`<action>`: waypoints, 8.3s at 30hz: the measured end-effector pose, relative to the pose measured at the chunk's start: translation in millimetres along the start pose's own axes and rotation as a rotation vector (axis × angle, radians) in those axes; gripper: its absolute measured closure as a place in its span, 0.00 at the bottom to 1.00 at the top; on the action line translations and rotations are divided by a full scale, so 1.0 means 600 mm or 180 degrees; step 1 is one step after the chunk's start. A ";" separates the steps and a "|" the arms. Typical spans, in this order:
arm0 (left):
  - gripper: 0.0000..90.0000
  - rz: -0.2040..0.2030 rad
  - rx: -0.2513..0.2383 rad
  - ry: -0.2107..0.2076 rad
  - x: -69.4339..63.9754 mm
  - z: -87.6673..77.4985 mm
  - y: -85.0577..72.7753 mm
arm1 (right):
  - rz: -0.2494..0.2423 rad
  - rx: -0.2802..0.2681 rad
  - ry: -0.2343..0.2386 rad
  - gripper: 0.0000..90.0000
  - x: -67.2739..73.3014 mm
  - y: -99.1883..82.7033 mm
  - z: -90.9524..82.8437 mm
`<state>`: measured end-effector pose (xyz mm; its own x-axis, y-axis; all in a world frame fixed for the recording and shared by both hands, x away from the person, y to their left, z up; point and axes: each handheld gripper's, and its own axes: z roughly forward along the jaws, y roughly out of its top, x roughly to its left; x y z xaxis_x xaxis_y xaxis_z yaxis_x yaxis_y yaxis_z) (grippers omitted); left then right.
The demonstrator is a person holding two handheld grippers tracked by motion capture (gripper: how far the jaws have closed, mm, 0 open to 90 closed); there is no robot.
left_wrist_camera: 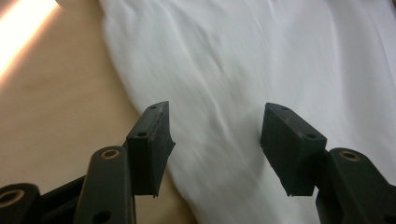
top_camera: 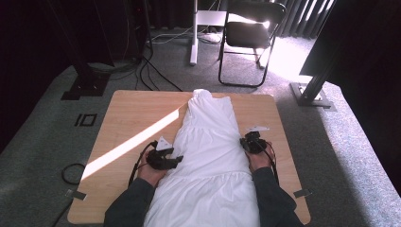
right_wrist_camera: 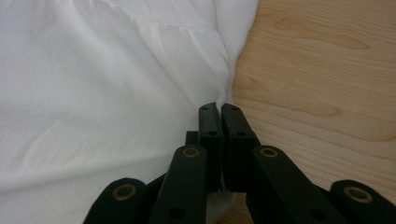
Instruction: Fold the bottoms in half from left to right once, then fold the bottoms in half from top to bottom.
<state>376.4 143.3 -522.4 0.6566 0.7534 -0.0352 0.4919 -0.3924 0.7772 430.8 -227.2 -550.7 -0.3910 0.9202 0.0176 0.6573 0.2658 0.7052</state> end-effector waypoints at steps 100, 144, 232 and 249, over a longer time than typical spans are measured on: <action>0.84 0.0599 0.0374 -0.0217 -0.051 0.067 -0.004 | -0.0260 -0.0162 0.0580 0.63 0.066 0.052 -0.038; 0.68 0.0468 0.0319 -0.0192 -0.046 0.067 -0.008 | -0.0178 0.0164 0.0271 0.65 0.070 0.074 0.063; 0.95 0.0255 -0.0524 0.0280 0.040 -0.014 0.308 | -0.0240 -0.0997 0.0382 0.90 0.059 0.274 -0.132; 0.94 0.0411 -0.0581 -0.0233 -0.072 -0.103 0.150 | -0.0571 -0.0861 0.0742 0.89 0.107 0.102 -0.220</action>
<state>357.2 108.2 -412.3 0.7504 0.6602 0.0315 0.2939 -0.3760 0.8788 360.8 -189.6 -413.2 -0.6404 0.7679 0.0155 0.3839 0.3025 0.8724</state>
